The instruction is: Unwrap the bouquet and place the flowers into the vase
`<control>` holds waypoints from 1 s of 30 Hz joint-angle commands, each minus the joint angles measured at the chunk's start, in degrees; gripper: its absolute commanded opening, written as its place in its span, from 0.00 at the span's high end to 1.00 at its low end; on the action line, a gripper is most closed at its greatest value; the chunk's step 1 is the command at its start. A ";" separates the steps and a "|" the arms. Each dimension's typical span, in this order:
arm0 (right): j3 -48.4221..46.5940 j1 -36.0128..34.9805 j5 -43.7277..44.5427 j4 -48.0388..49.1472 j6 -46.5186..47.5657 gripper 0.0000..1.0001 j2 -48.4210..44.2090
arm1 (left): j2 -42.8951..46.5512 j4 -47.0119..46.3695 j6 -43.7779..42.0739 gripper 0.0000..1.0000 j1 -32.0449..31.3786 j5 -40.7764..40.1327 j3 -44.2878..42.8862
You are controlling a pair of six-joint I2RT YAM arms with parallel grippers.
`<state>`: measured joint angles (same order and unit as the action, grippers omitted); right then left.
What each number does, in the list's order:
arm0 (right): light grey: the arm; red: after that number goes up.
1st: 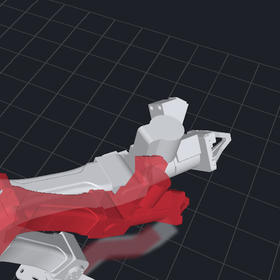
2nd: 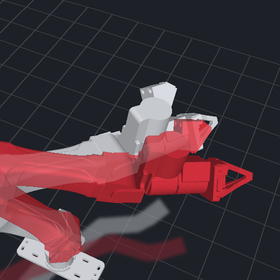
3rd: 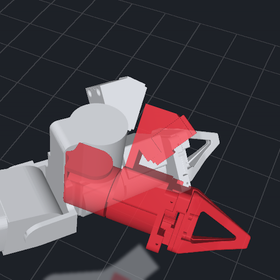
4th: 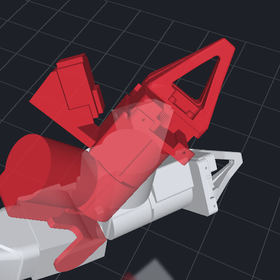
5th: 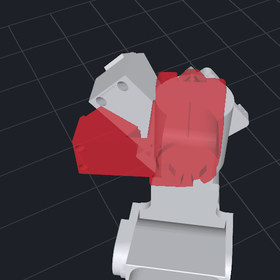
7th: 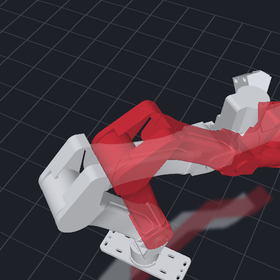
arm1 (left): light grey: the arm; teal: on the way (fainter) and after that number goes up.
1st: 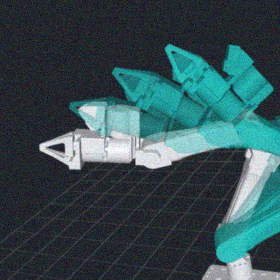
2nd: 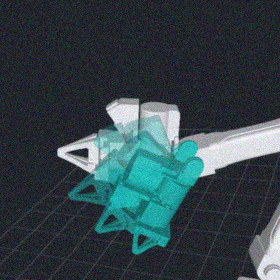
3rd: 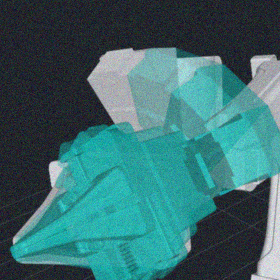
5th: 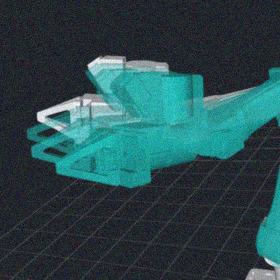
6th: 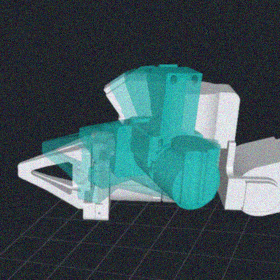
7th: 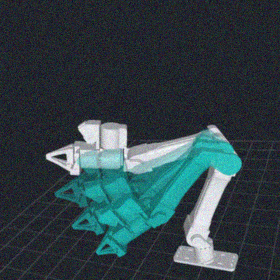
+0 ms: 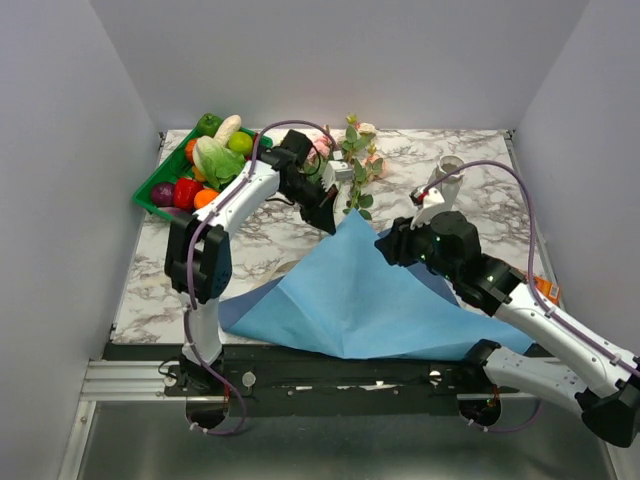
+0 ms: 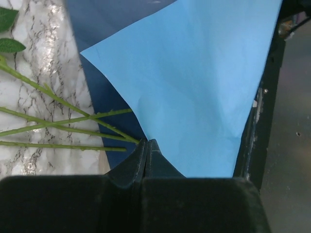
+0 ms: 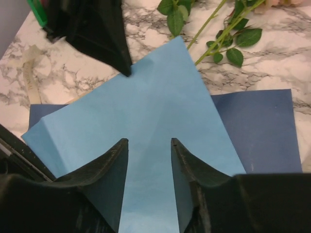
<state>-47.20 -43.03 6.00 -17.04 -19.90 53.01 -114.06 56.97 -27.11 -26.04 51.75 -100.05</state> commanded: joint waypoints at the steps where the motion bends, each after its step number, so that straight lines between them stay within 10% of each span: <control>1: -2.54 5.13 -1.51 -0.19 2.58 0.50 0.69 | 4.98 7.26 -5.66 1.00 -0.50 5.64 -3.04; 9: -7.46 11.74 -10.11 0.16 2.85 0.49 6.39 | 12.72 23.17 -16.11 1.00 -3.40 6.53 -7.52; 15: -1.24 11.91 -26.74 9.55 5.75 0.24 0.88 | 19.21 29.69 -18.94 1.00 -5.86 4.42 -5.87; 30: -13.27 15.25 -26.64 0.26 3.73 0.48 11.05 | 38.82 28.28 -20.79 1.00 -30.27 -9.55 7.42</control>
<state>-58.35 -27.99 -15.20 -13.19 -16.86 62.02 -76.75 76.64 -48.64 -51.13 48.51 -93.32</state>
